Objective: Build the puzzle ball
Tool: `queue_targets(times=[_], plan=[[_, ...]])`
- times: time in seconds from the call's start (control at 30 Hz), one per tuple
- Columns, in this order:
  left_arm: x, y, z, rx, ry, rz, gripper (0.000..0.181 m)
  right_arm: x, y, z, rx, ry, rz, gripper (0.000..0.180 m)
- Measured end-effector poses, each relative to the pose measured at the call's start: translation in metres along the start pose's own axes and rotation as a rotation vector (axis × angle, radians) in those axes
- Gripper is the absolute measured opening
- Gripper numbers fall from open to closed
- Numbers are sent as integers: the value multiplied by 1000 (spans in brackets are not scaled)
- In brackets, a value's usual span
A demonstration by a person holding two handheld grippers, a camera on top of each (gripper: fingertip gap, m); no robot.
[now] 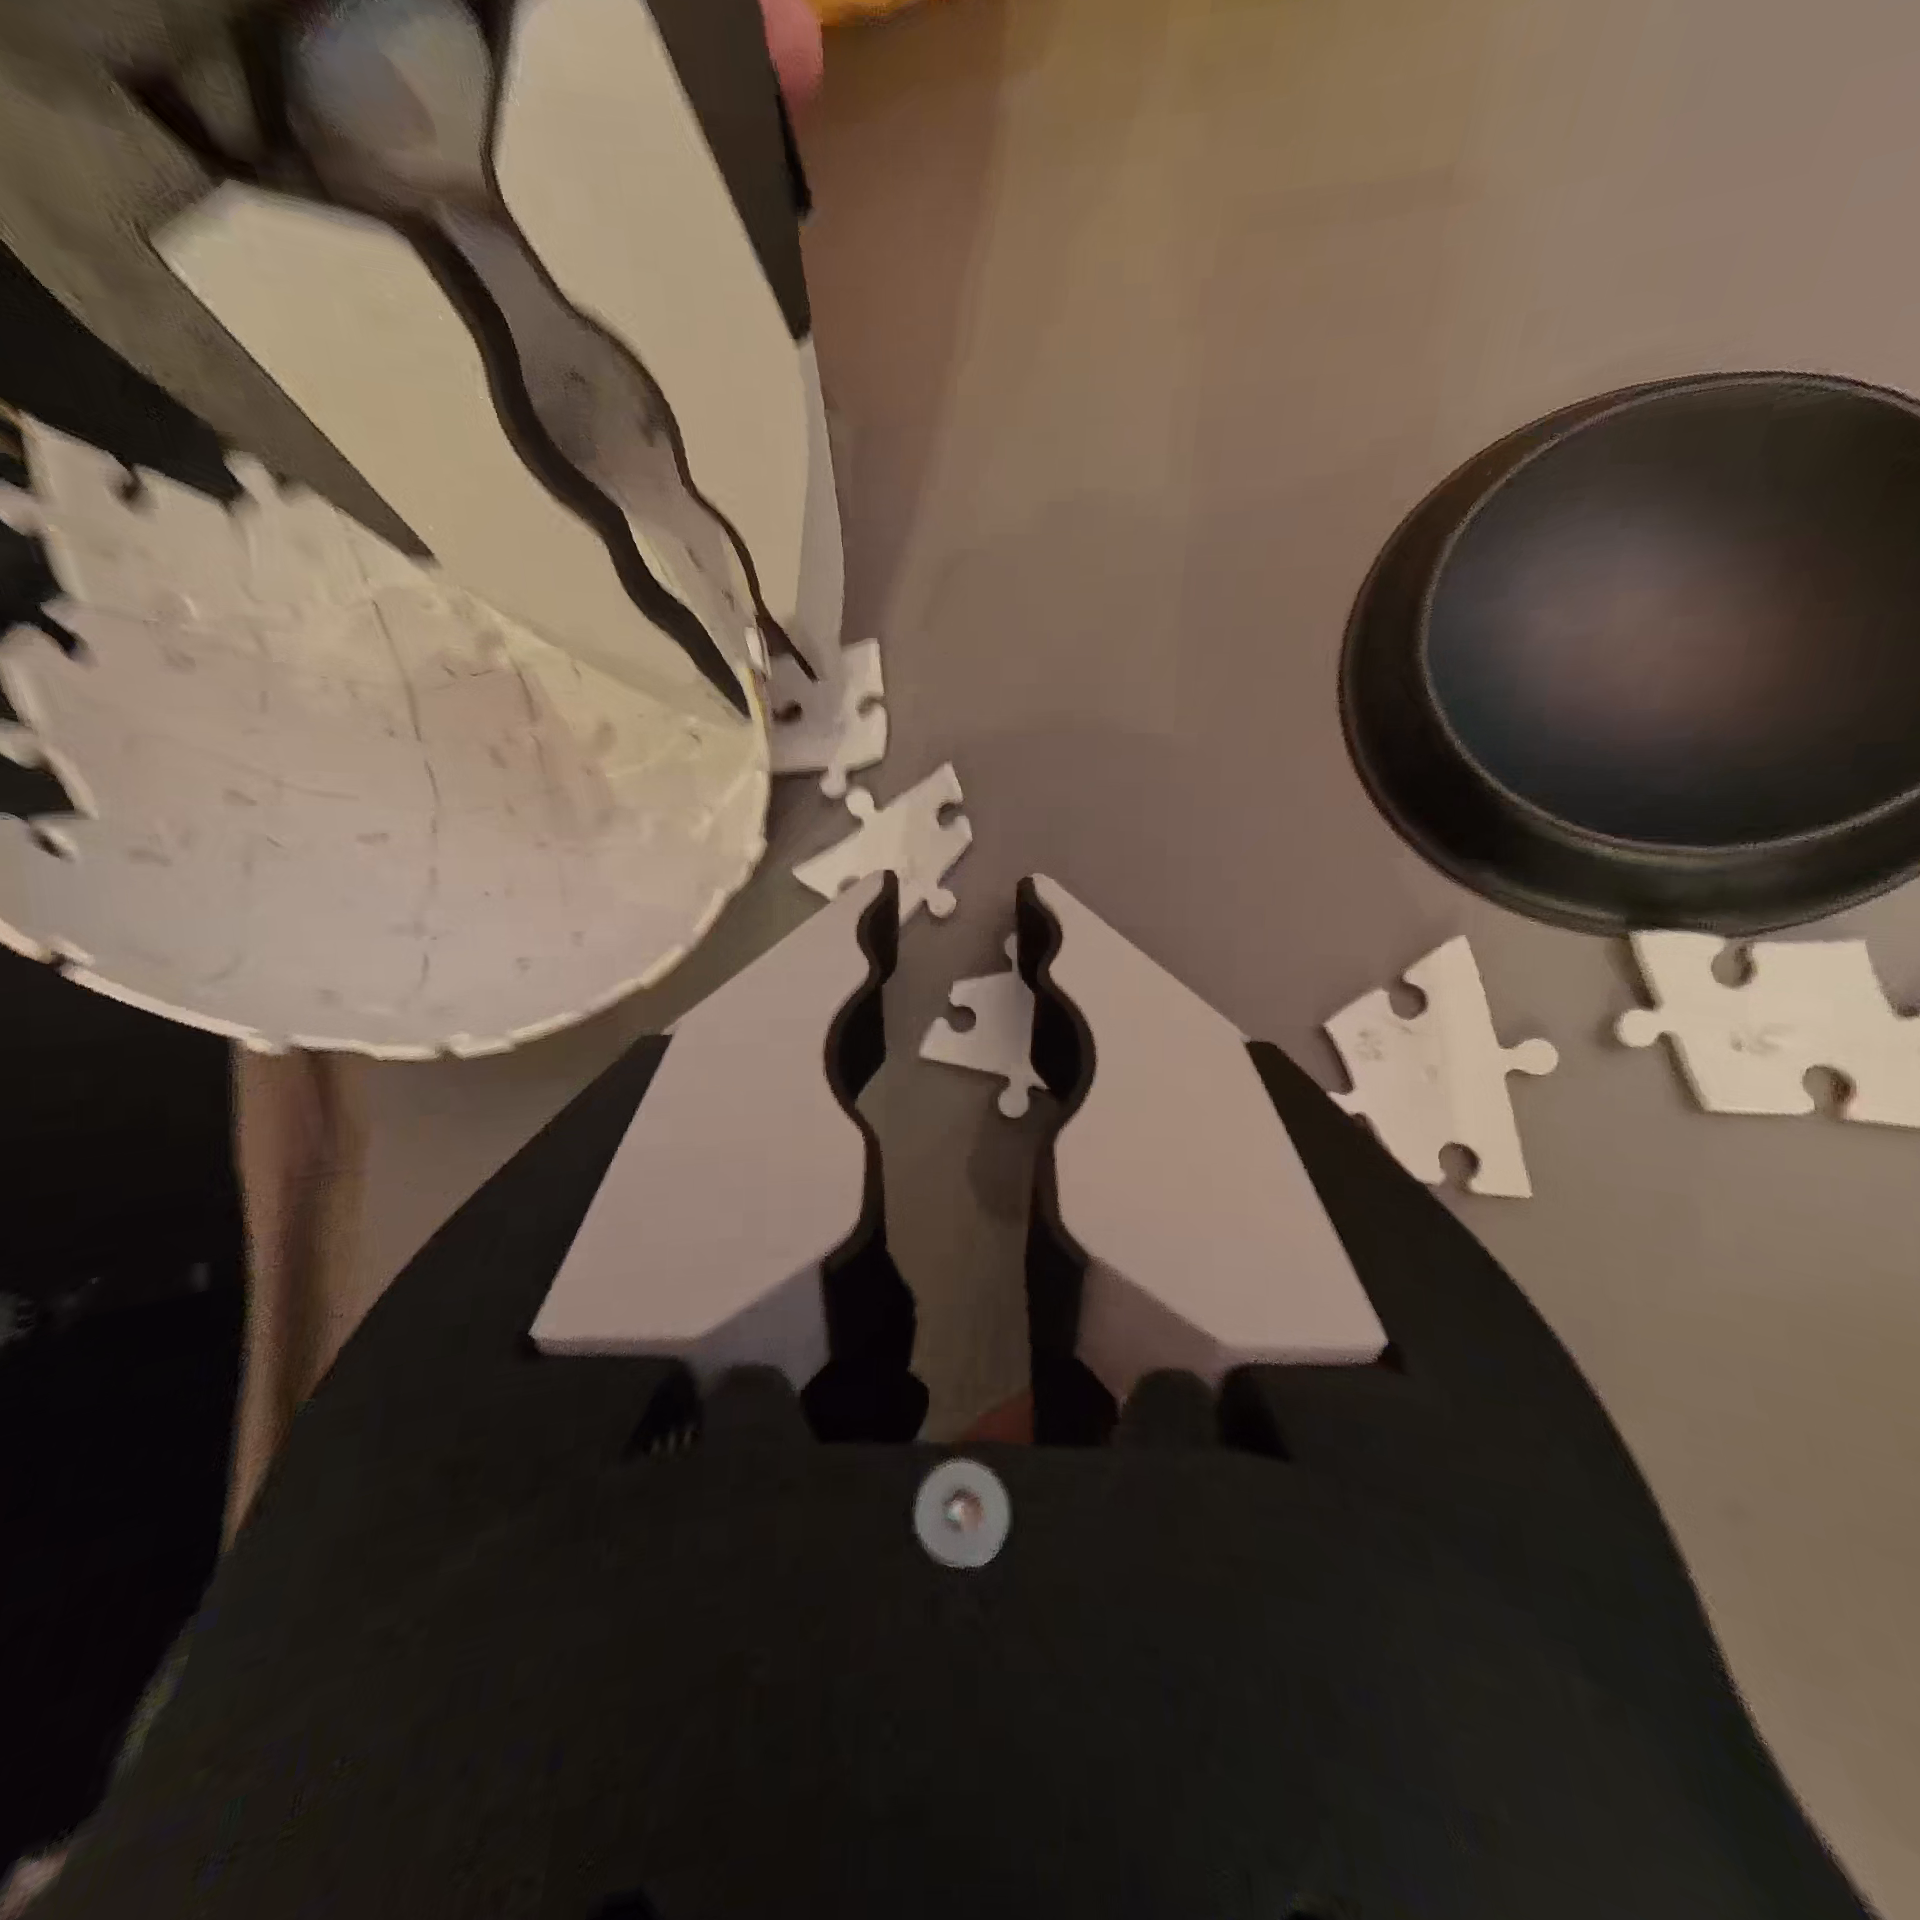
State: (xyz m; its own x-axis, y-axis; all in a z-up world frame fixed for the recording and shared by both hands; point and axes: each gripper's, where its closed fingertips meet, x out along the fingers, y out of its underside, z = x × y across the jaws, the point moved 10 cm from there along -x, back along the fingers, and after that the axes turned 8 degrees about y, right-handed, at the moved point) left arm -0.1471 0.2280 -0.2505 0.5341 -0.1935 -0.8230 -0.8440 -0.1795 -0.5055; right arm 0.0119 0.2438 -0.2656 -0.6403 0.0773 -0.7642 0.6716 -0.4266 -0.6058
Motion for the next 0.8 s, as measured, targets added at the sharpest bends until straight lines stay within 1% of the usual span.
queue_targets(times=[0.03, 0.07, 0.27, 0.43, 0.6, 0.7, 0.8], plan=[[0, 0, 0, 2, 0, 1, 13, 2, 0, 1, -47, 21, 19, 22], [0, 1, -1, 3, 2, 4, 13, 2, -2, 1, -76, 38, 17, 25], [0, 2, -4, 9, 1, 21, 13, 5, -4, 9, -170, 9, 54, 26], [-1, 4, -6, 19, 11, 32, 14, 8, -2, 16, -339, 72, 27, 28], [0, 5, -7, 24, 7, 27, 14, 12, -3, 20, -423, 63, 15, 39], [0, 5, -7, 21, 4, 26, 14, 14, -3, 21, -406, 58, -2, 20], [0, 7, -7, 19, 1, 32, 14, 14, -1, 23, -372, 32, -13, 19]])
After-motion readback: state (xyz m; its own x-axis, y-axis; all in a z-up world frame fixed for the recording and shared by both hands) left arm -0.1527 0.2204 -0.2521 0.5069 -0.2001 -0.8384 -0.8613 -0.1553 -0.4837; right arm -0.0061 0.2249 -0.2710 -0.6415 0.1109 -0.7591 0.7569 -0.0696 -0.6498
